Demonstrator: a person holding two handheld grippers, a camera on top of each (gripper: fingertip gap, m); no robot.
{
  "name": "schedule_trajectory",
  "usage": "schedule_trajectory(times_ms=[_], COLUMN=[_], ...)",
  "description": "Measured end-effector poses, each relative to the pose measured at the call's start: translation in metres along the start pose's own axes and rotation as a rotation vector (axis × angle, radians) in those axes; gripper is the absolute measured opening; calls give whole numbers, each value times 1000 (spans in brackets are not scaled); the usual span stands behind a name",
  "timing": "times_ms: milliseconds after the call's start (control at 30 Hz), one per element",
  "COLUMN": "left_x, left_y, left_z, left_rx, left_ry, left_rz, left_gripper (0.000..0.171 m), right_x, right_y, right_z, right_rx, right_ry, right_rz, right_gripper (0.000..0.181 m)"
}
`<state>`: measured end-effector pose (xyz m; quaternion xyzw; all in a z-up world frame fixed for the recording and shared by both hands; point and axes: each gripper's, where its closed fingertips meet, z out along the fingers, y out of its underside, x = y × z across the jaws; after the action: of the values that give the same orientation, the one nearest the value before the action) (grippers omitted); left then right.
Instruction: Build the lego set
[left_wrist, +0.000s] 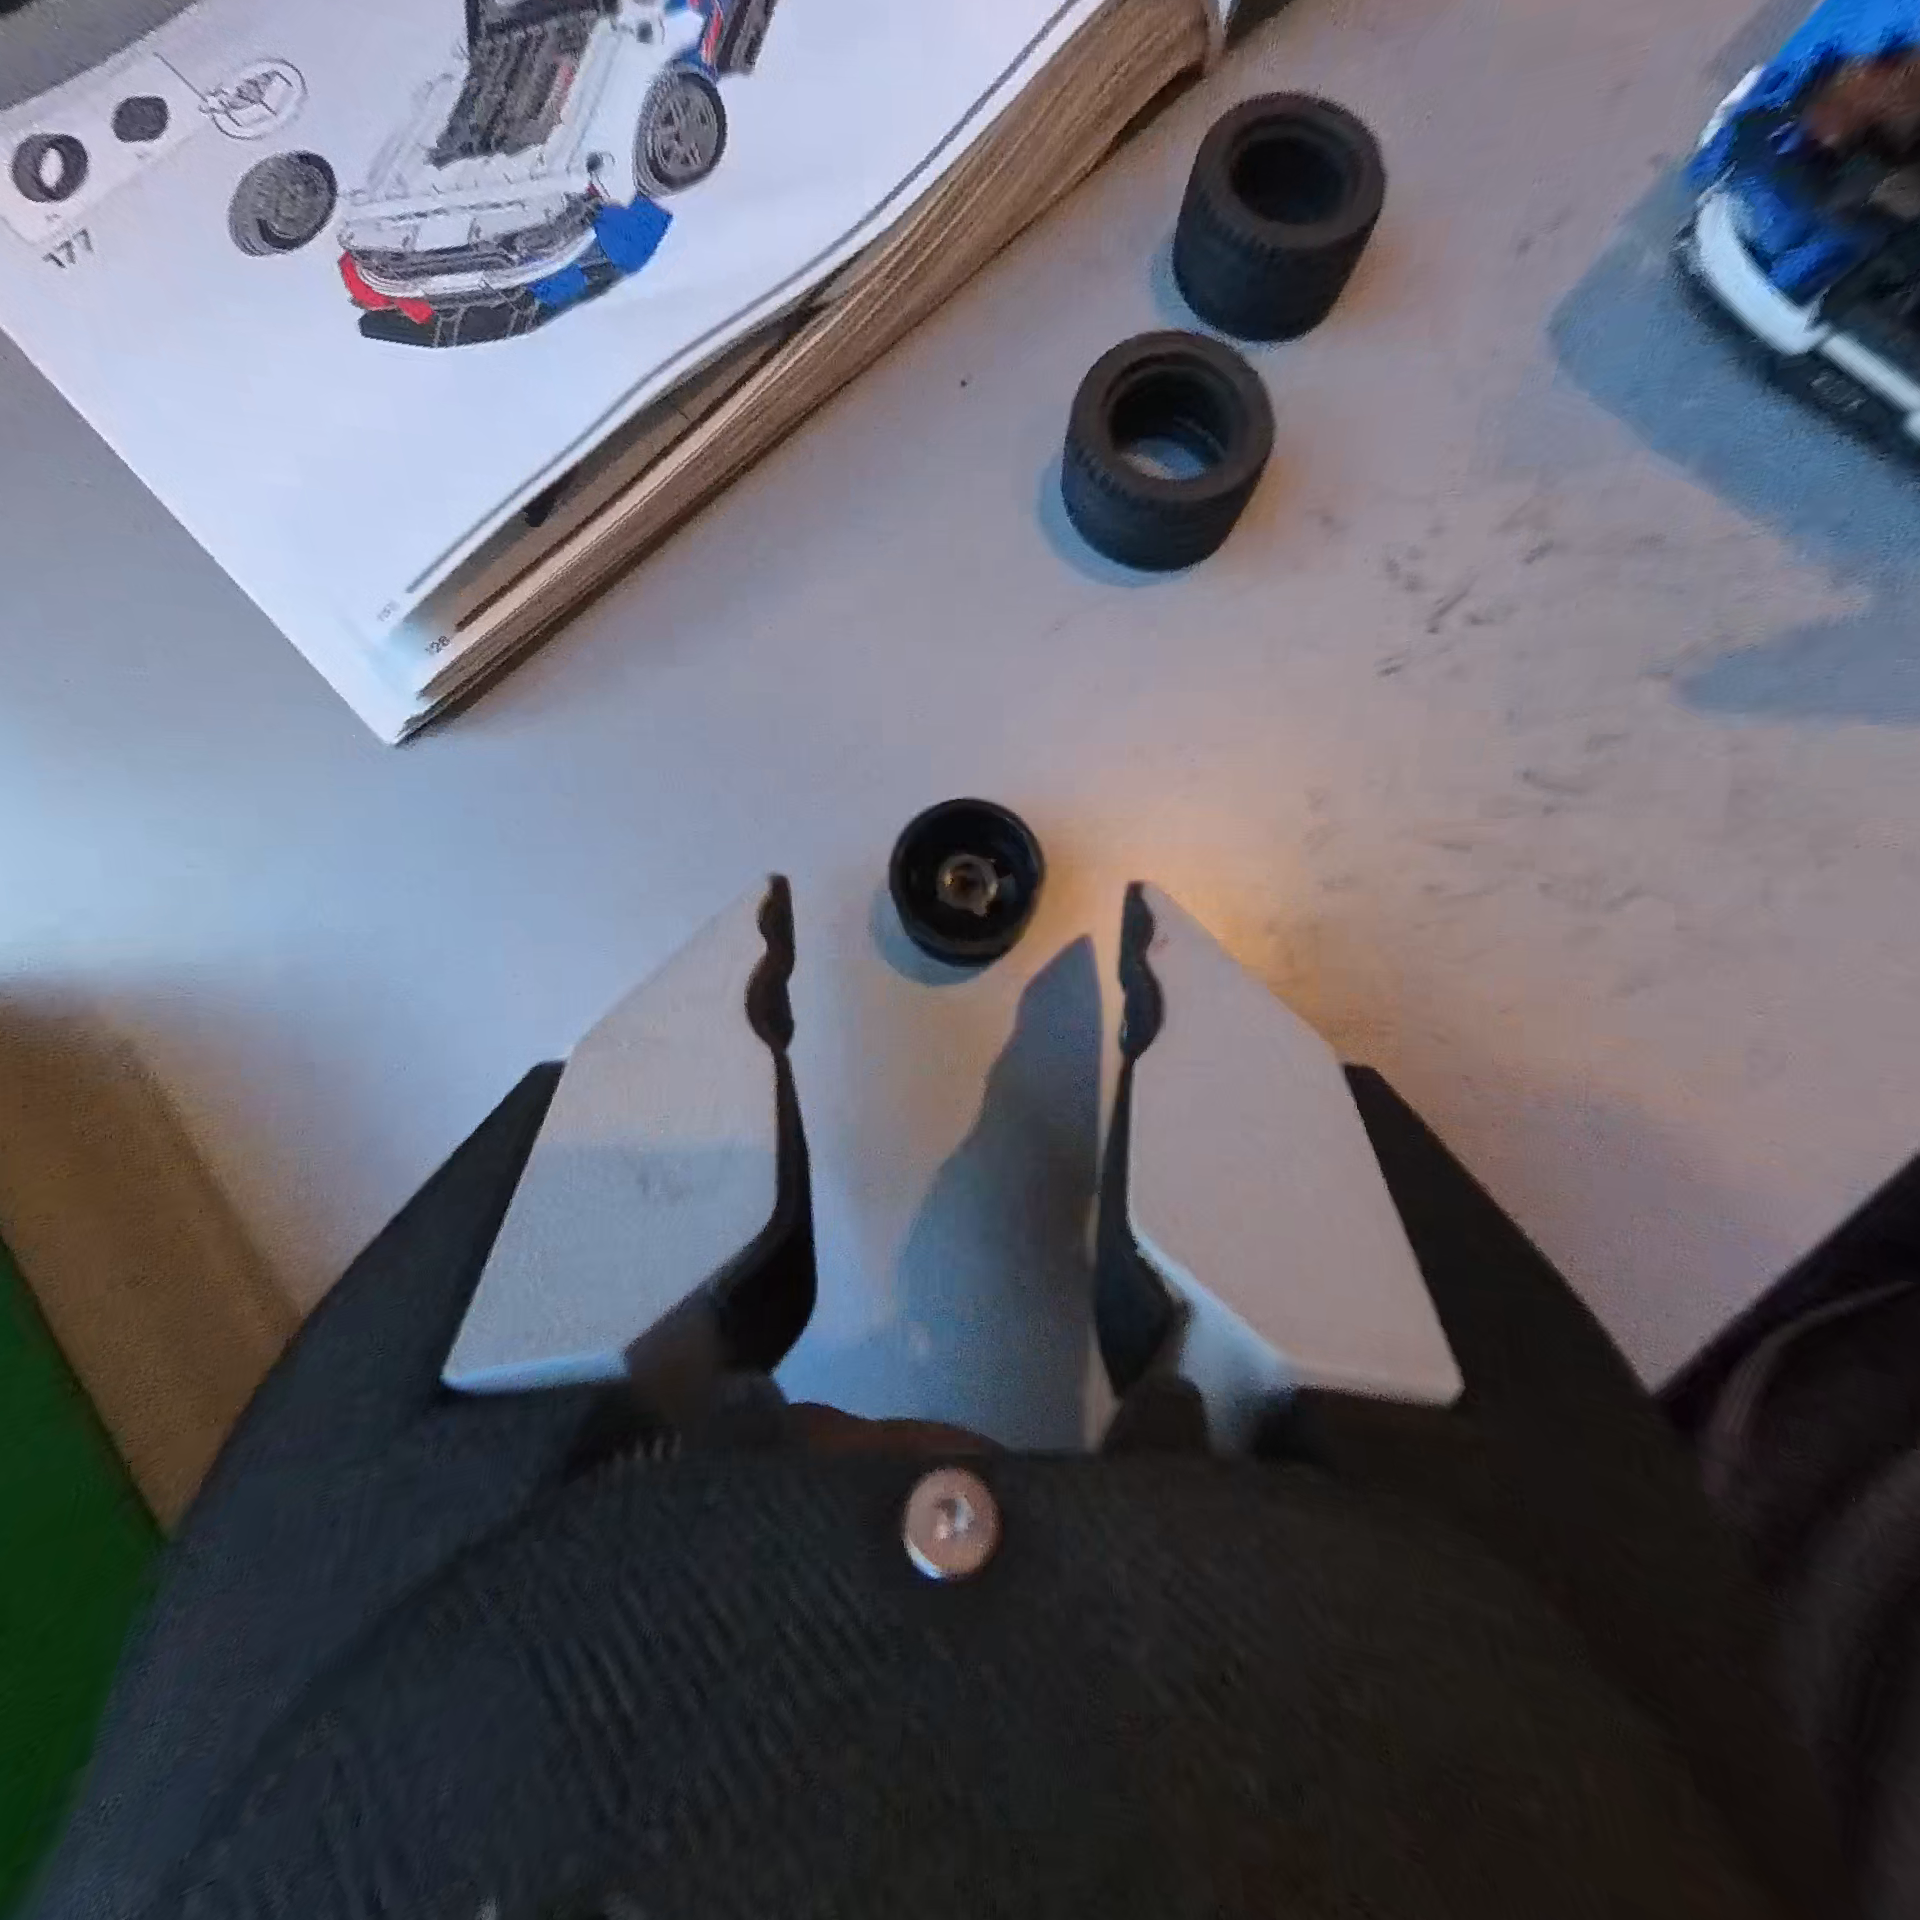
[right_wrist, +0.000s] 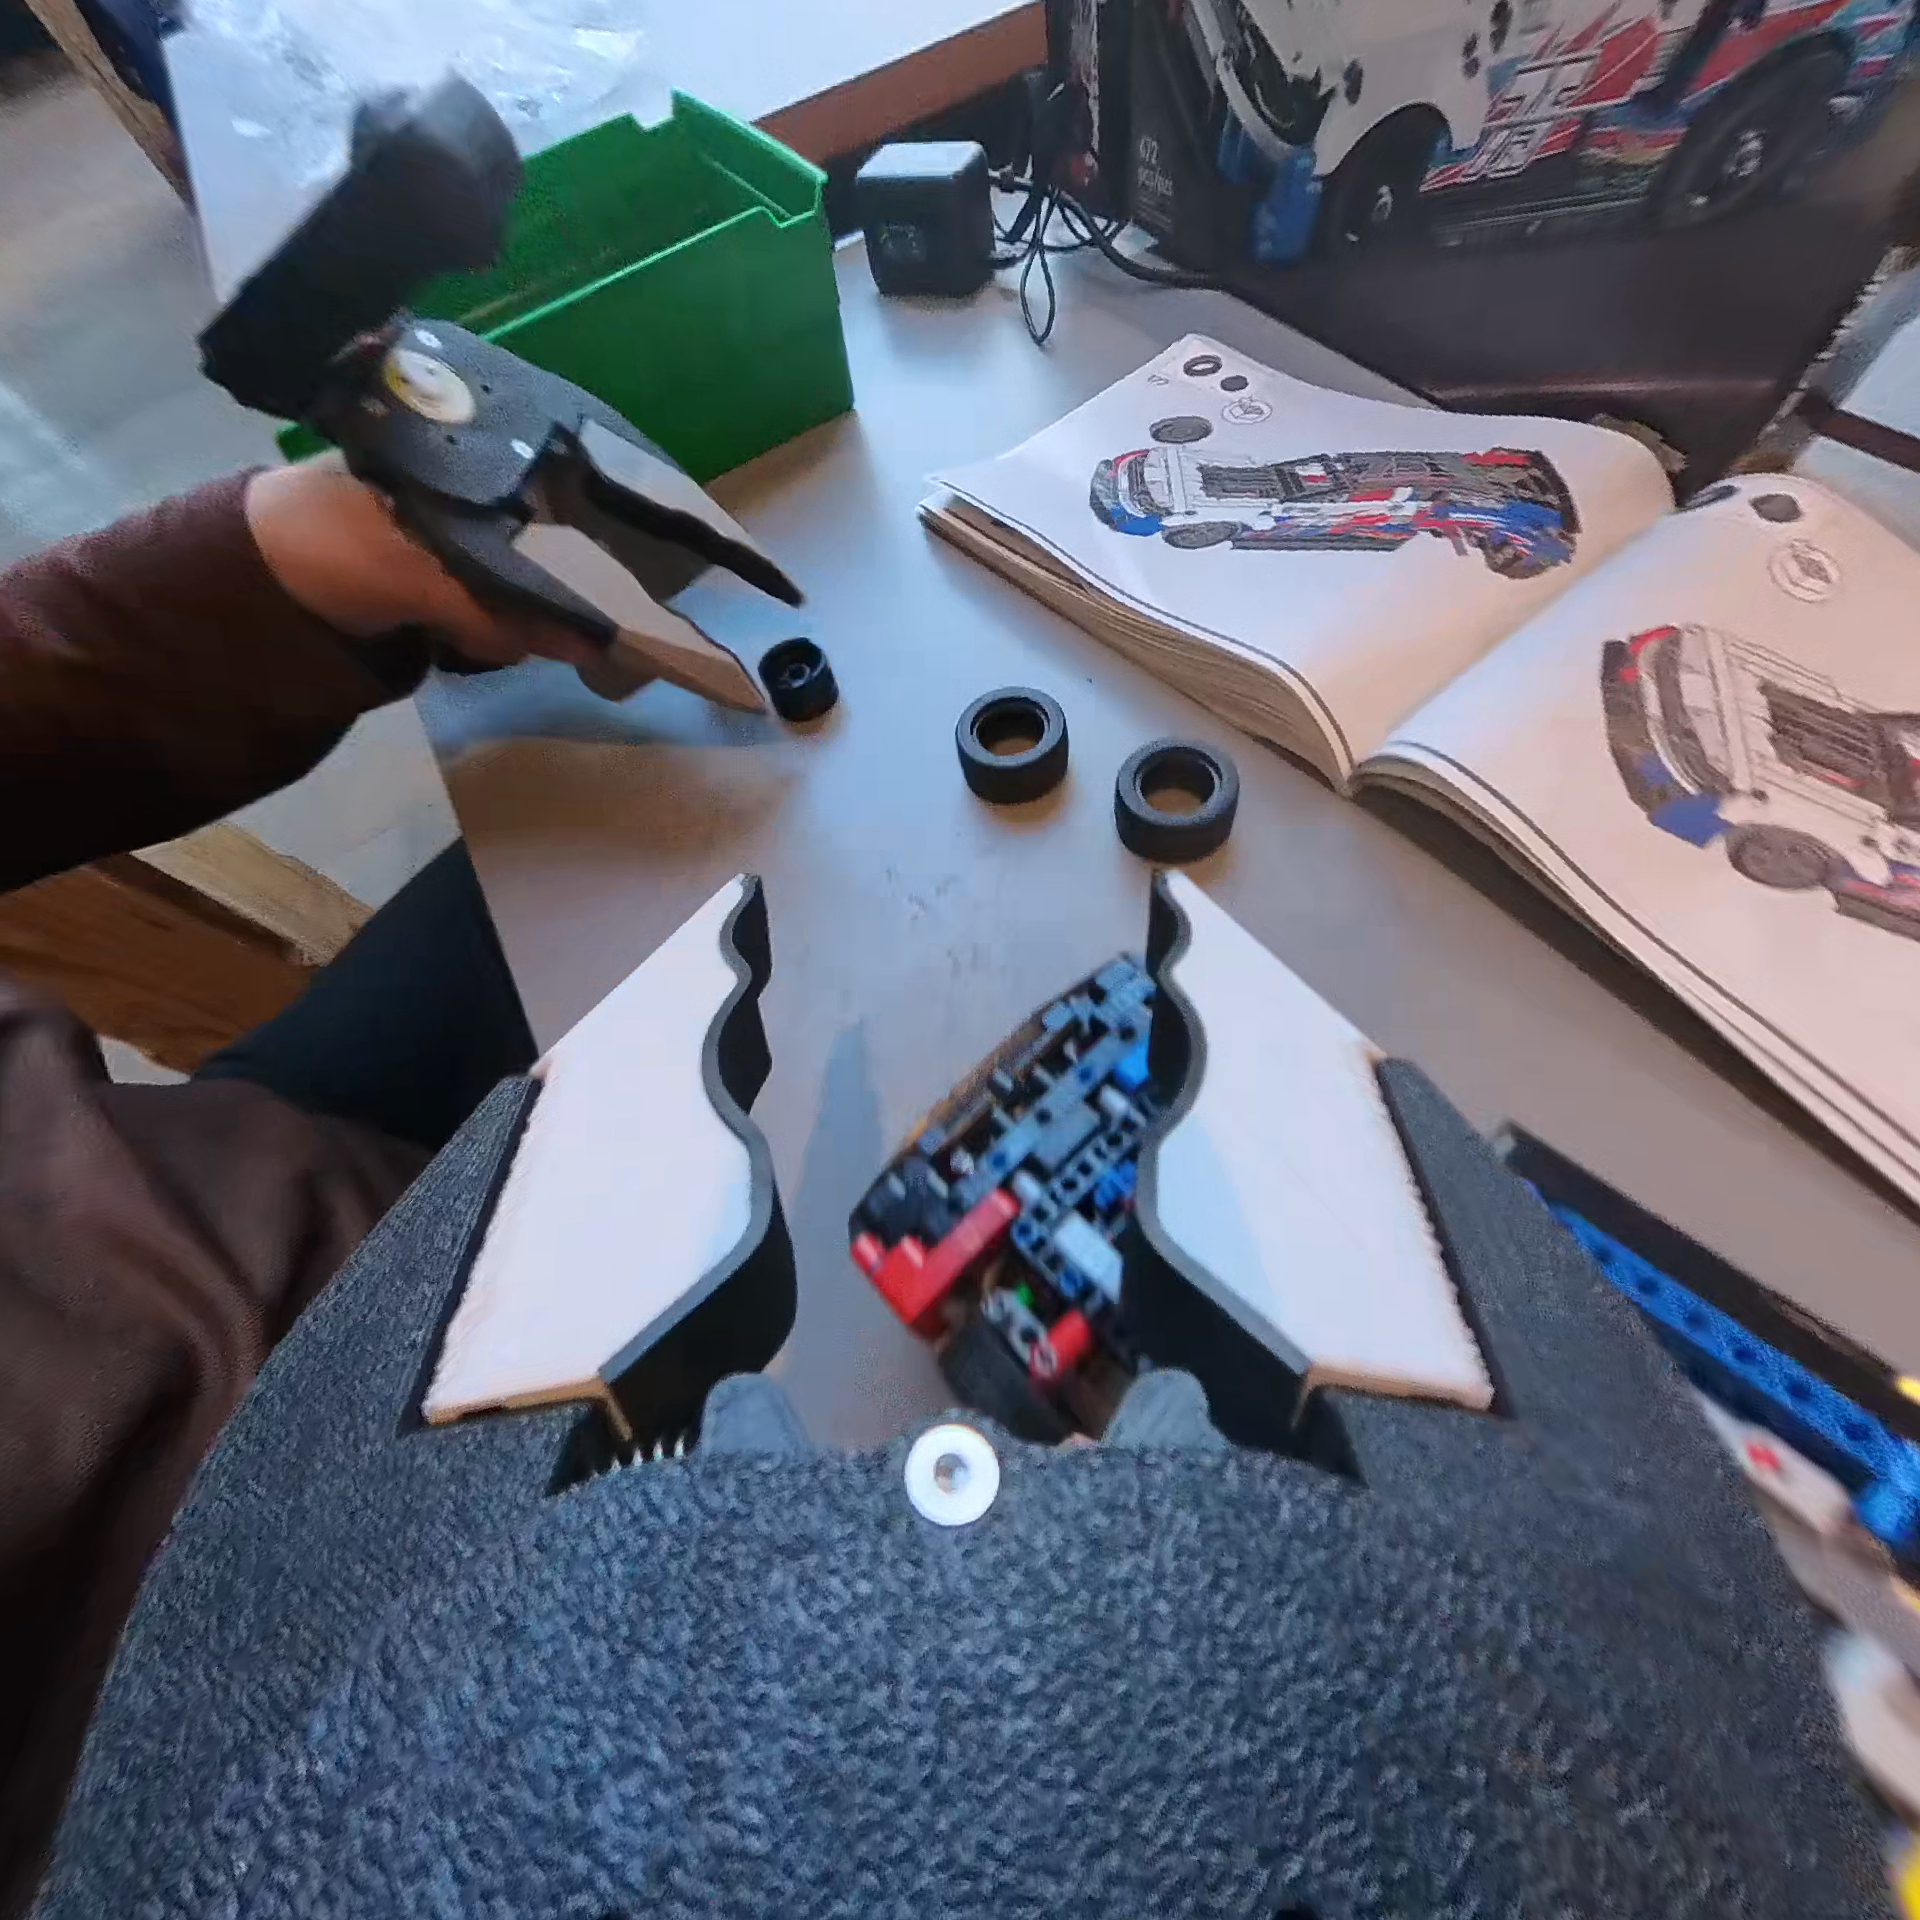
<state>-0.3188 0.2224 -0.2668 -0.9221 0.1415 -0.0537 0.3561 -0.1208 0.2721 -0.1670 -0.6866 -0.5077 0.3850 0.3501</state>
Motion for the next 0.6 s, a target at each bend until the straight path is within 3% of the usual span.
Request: schedule_trajectory(times_ms=[167,267,333,433,500,600], left_x=[43,42,12,-62,-98,-146], left_y=[-14,-7,5,36,65,89], left_z=[-94,-145,-175,-214,-219,-211], left_rx=[184,213,195,81,-36,-67], left_ry=[-37,-47,-157,-343,-301,-236], left_rz=[-7,-41,-25,48,29,28], left_gripper=[56,62,60,51,46,41], right_x=[3,0,-9,-23,-34,-50], right_y=[23,28,23,11,2,-17], right_z=[-51,-68,-73,-69,-56,-26], right_rx=[42,93,145,223,243,240], right_ry=[1,-41,-73,-76,-99,-145], right_rz=[-32,-40,-70,-172,-215,-240], right_gripper=[64,65,65,64,64,65])
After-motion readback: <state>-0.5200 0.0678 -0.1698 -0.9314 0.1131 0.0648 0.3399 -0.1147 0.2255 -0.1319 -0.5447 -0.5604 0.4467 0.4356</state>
